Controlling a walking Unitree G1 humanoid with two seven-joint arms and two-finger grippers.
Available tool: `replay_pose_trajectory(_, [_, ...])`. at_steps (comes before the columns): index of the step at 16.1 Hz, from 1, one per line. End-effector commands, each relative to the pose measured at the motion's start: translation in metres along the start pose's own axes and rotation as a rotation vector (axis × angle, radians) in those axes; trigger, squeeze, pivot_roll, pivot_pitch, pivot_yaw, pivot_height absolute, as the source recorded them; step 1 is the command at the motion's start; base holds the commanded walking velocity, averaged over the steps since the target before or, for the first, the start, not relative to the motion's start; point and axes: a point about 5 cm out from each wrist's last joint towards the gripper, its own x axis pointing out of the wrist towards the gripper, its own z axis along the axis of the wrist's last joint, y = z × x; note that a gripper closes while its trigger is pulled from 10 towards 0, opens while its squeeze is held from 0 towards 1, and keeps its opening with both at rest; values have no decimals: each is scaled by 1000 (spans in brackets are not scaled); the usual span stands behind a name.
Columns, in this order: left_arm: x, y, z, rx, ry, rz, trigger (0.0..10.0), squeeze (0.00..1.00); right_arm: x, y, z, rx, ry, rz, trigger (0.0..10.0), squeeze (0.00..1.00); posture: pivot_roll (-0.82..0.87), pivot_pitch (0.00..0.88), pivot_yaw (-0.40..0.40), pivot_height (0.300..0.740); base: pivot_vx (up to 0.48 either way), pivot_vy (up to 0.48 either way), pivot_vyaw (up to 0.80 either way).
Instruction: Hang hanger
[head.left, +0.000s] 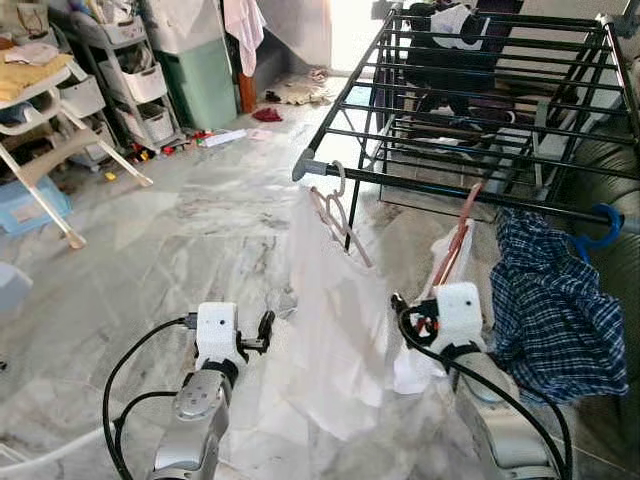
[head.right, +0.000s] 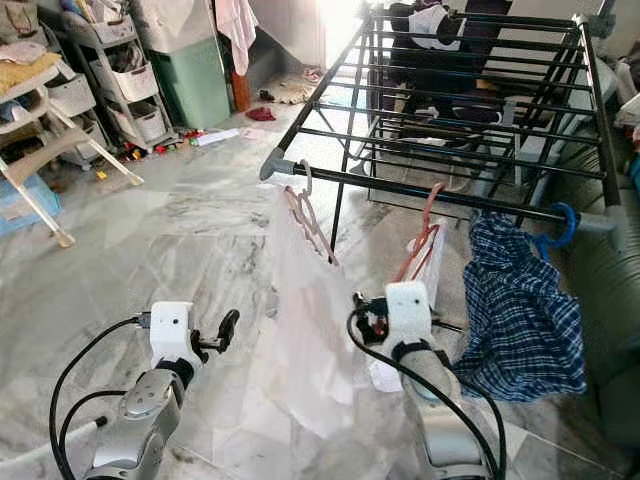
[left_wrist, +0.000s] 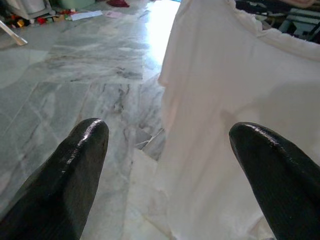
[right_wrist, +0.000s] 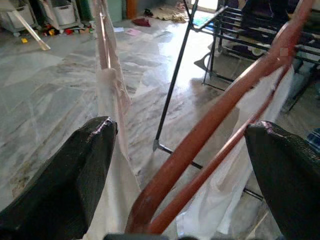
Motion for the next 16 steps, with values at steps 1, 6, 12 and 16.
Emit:
replay_pose_trajectory(1, [1, 2, -2, 26, 22, -6, 10000, 0, 0, 2, 1, 16, -4, 0, 10000, 0, -104, 0, 62, 740, 0, 0, 0])
replay_pose_trajectory(6, [0, 3, -2, 25, 28, 6, 10000, 0, 3, 4, 3, 26, -8, 6, 10000, 0, -98, 0, 64, 740, 0, 0, 0])
replay_pose_trajectory(12, [1, 2, -1, 28, 34, 1, 10000, 0, 2, 4, 3, 31, -9, 1, 10000, 0, -105, 0, 71, 740, -163, 0, 0])
replay_pose_trajectory(16, [2, 1, -1, 28, 39, -3, 10000, 0, 2, 4, 3, 35, -11, -1, 10000, 0, -105, 0, 73, 740, -268, 0, 0])
